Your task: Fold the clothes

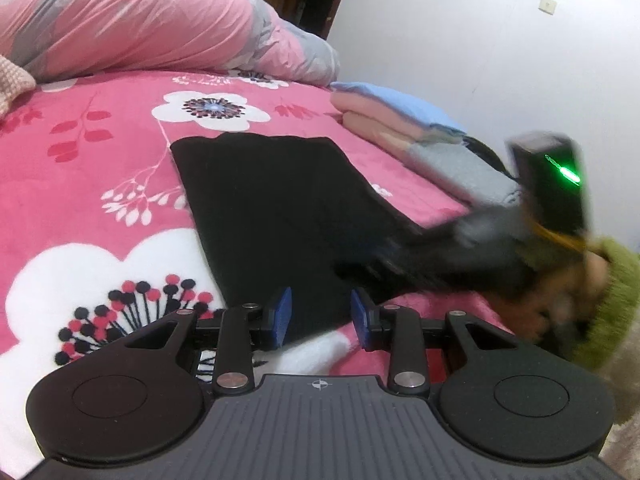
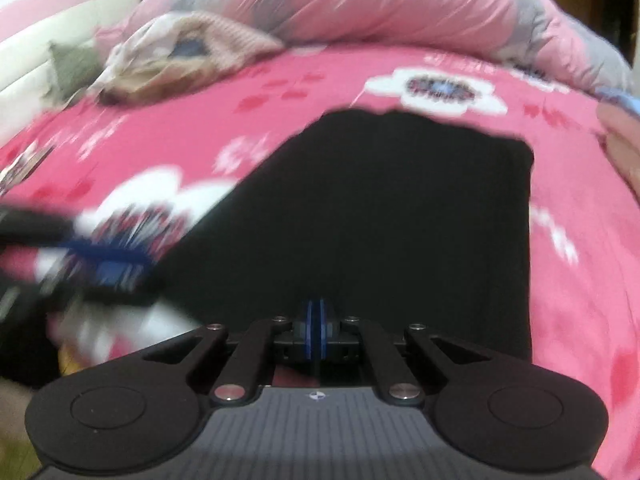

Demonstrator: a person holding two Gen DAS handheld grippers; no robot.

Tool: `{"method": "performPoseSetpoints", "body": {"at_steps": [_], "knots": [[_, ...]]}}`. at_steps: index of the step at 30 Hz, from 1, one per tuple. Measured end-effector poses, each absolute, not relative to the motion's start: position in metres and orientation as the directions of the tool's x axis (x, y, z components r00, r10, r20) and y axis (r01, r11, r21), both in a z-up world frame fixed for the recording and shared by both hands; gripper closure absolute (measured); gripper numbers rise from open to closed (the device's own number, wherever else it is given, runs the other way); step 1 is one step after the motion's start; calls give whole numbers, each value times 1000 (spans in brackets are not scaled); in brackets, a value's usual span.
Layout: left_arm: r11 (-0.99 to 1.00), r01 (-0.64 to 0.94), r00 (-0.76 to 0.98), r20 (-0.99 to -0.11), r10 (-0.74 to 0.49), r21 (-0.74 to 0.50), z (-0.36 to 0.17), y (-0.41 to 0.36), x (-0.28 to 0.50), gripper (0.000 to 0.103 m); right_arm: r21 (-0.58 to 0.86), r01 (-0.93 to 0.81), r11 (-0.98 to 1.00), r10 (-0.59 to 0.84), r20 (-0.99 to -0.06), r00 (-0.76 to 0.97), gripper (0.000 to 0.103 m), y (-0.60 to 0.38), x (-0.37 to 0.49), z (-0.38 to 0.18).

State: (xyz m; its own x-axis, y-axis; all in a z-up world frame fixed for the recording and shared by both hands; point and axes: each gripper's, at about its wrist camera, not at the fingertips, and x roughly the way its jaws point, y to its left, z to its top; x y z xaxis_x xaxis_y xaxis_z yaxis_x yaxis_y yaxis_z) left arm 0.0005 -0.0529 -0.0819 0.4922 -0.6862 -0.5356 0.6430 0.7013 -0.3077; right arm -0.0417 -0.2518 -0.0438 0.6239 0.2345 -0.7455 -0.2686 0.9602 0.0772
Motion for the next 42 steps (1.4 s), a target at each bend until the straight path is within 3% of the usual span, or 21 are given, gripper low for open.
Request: {"method": "performPoseSetpoints", "body": {"at_steps": [4, 9, 11, 16, 19, 25, 28, 34, 37, 42], "knots": [[704, 645, 490, -547, -679, -296, -83, -62, 14, 71, 106, -279, 955, 258, -762, 594, 100, -265, -61, -20], [731, 648, 502, -601, -622, -214, -89, -89, 29, 71, 87, -139, 986, 162, -639, 752, 100, -273, -27, -8], [746, 638, 499, -635, -590, -192, -97, -95, 31, 71, 91, -126, 988, 155, -647, 747, 100, -272, -14, -20], [747, 629, 495, -630, -598, -216, -101, -75, 21, 71, 95, -287, 953, 265, -719, 643, 99, -259, -50, -43], [745, 612, 479, -625, -616, -266, -97, -62, 19, 71, 151, -349, 925, 341, -735, 586, 99, -271, -69, -28], [763, 600, 506, -624, -595, -241, -89, -62, 19, 71, 113, -116, 987, 161, -634, 756, 99, -303, -26, -8], [764, 602, 510, -626, -590, -231, -90, -62, 16, 71, 66, -44, 997, 76, -664, 744, 99, -311, -12, -28], [769, 574, 499, -624, -602, -283, -94, -51, 22, 71, 88, 139, 986, -42, -685, 727, 98, -361, -67, -32], [765, 563, 501, -606, -618, -314, -89, -46, 26, 71, 169, 175, 970, -28, -636, 771, 98, -377, -85, -17], [770, 573, 522, -599, -607, -281, -82, -53, 24, 71, 210, 38, 977, 92, -574, 814, 98, -348, -56, -14]]}}
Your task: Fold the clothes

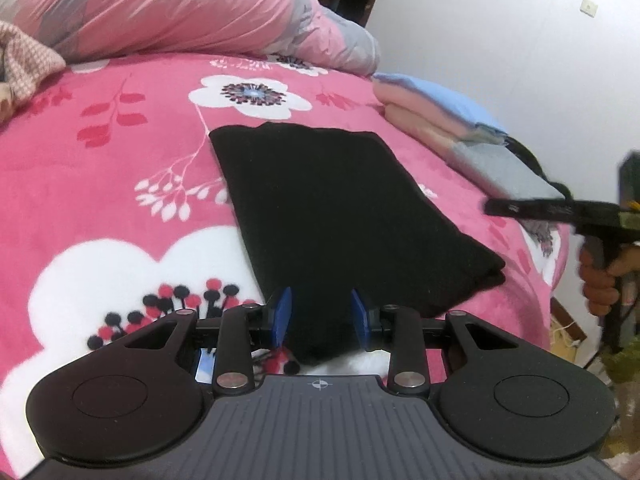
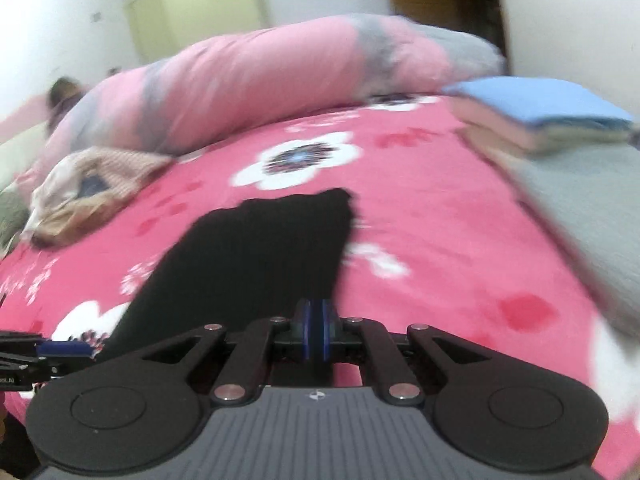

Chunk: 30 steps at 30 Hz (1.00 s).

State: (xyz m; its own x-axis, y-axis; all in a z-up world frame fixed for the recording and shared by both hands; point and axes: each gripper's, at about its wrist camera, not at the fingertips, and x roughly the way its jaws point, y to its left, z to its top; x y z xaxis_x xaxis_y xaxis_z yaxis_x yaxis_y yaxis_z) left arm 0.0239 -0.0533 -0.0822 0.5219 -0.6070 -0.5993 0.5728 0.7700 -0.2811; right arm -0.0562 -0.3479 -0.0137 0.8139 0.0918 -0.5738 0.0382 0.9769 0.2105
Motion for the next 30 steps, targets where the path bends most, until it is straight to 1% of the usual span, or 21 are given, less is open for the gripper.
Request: {"method": "performPoseSetpoints", "body": {"at_steps": [2, 5, 10, 14, 17, 18, 20, 22, 23, 26, 29, 30], "knots": [[768, 580, 519, -604, -605, -271, -83, -60, 25, 71, 196, 0, 981, 116, -579, 807, 98, -335, -36, -22], [769, 582, 507, -621, -597, -265, -91, -66, 26, 71, 149, 34, 988, 66, -620, 781, 99, -337, -18, -43], [765, 582, 496, -625, -603, -277, -98, -62, 26, 71, 201, 229, 952, -46, -648, 760, 98, -387, -52, -45], [766, 577, 495, -624, -604, -284, -99, -61, 27, 71, 287, 175, 942, 24, -578, 816, 97, -381, -81, -24], [770, 573, 500, -625, -599, -280, -99, -61, 25, 71, 277, -14, 961, 164, -524, 836, 97, -342, -84, -15], [772, 572, 502, -625, -598, -278, -99, -61, 25, 71, 269, -65, 961, 204, -530, 823, 97, -330, -81, -17], [773, 570, 504, -625, -597, -279, -99, -61, 24, 71, 220, -85, 972, 200, -578, 791, 97, -318, -80, -29], [772, 568, 502, -622, -600, -286, -100, -59, 24, 71, 173, 3, 985, 107, -621, 777, 100, -330, -86, -41], [771, 567, 501, -621, -603, -290, -100, -58, 24, 71, 202, 35, 979, 99, -614, 783, 103, -341, -92, -43], [768, 567, 498, -619, -607, -297, -101, -57, 26, 71, 256, 163, 953, 20, -590, 808, 100, -365, -114, -33], [767, 567, 496, -619, -609, -300, -101, -57, 27, 71, 251, 92, 964, 59, -532, 845, 100, -352, -120, -18], [768, 566, 497, -619, -608, -300, -101, -56, 27, 71, 256, 34, 966, 106, -514, 851, 100, -341, -117, -16]]}}
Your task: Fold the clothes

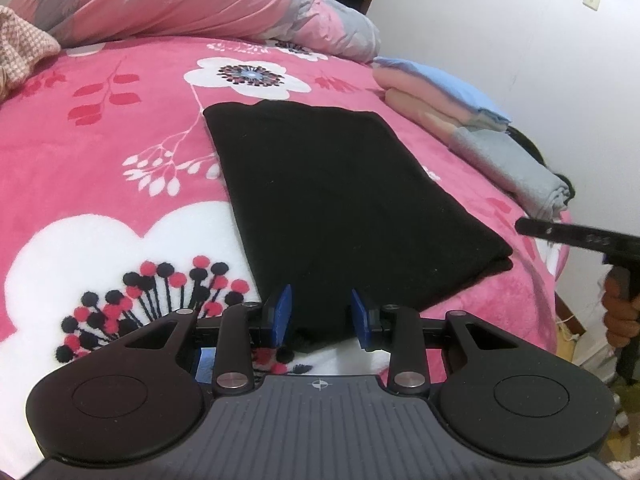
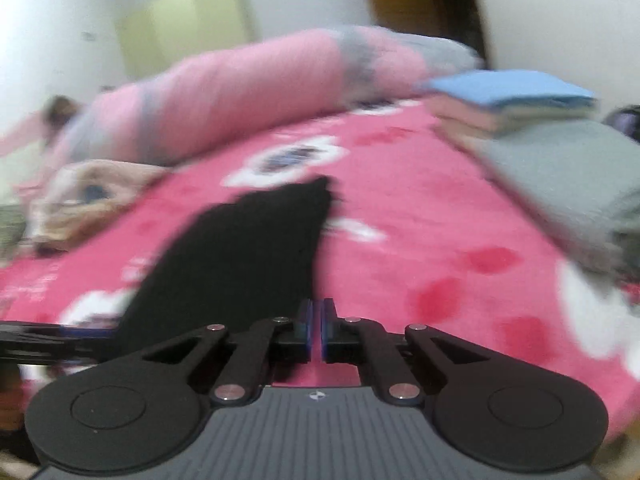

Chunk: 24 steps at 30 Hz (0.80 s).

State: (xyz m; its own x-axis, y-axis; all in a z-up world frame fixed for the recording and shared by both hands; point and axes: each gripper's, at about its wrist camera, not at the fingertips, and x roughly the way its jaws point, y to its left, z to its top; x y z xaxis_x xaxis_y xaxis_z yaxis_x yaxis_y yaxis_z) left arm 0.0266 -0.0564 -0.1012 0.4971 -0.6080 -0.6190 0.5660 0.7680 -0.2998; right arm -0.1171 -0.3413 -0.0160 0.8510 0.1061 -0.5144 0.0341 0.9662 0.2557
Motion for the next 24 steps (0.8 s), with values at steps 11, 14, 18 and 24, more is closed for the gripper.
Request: {"method": "performPoseSetpoints", "body": {"at_steps": [11, 14, 18, 24], "knots": [[761, 562, 492, -610, -621, -322, -103, -46, 29, 71, 236, 34, 971, 106, -553, 826, 100, -352, -116, -30], [761, 558, 491, -606, -625, -332, -104, -45, 29, 71, 214, 37, 976, 86, -537, 839, 99, -355, -92, -20], [767, 553, 498, -608, -618, -327, -103, -45, 27, 71, 174, -42, 984, 128, -515, 848, 99, -341, -49, -18], [762, 564, 494, -610, -620, -318, -103, -44, 28, 71, 109, 68, 992, 12, -604, 797, 99, -365, 0, -47]]}}
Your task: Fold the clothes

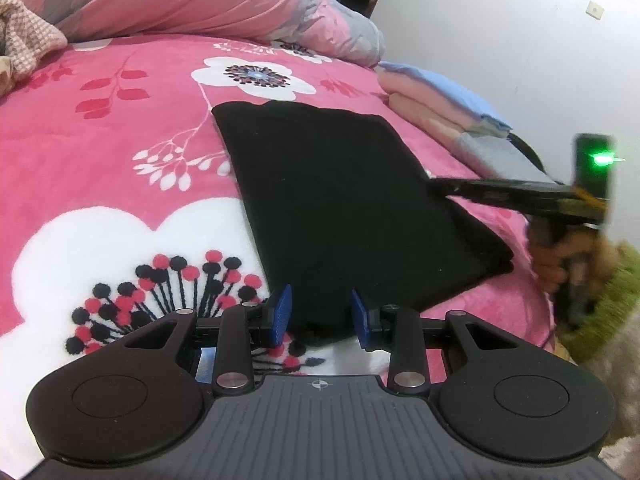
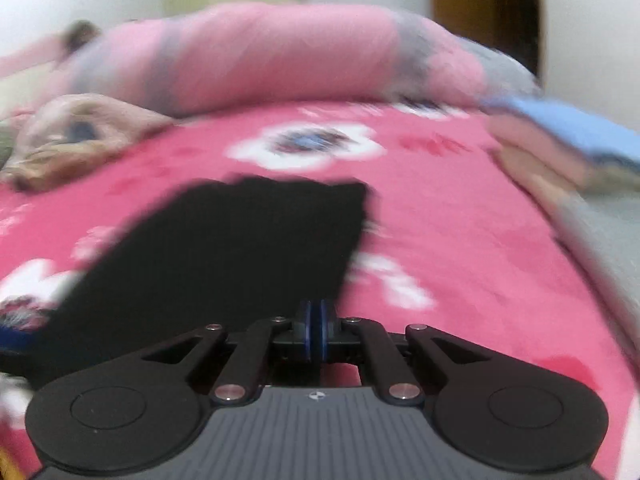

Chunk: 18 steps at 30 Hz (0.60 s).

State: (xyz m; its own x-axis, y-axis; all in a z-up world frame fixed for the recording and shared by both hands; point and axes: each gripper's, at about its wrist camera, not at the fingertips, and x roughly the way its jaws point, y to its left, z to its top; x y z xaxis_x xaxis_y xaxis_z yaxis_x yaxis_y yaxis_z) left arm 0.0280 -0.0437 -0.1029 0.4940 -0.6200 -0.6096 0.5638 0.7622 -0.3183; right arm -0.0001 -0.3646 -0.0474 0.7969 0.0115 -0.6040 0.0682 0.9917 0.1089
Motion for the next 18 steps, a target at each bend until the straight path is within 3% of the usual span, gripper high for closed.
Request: {"method": "performPoseSetpoints", "body": {"at_steps": [4, 7, 11, 14, 18], "knots": [[772, 562, 511, -611, -605, -295, -97, -41, 27, 71, 167, 189, 968, -49, -610, 791, 99, -397, 2, -42], [783, 572, 556, -586, -589, -244, -86, -40, 24, 70, 201, 63, 978, 63, -564, 824, 99, -383, 3, -29], [760, 598, 544, -567, -618, -255, -81, -49, 37, 70, 227, -74, 971, 197, -583, 788, 99, -365, 31, -35], [751, 615, 522, -589, -617, -241, -91, -64, 49, 70, 226, -21, 974, 159, -615, 773, 101, -376, 57, -50], [746, 614, 497, -609, -618, -257, -103, -66, 55, 70, 252, 92, 963, 78, -591, 803, 100, -395, 67, -41]]}}
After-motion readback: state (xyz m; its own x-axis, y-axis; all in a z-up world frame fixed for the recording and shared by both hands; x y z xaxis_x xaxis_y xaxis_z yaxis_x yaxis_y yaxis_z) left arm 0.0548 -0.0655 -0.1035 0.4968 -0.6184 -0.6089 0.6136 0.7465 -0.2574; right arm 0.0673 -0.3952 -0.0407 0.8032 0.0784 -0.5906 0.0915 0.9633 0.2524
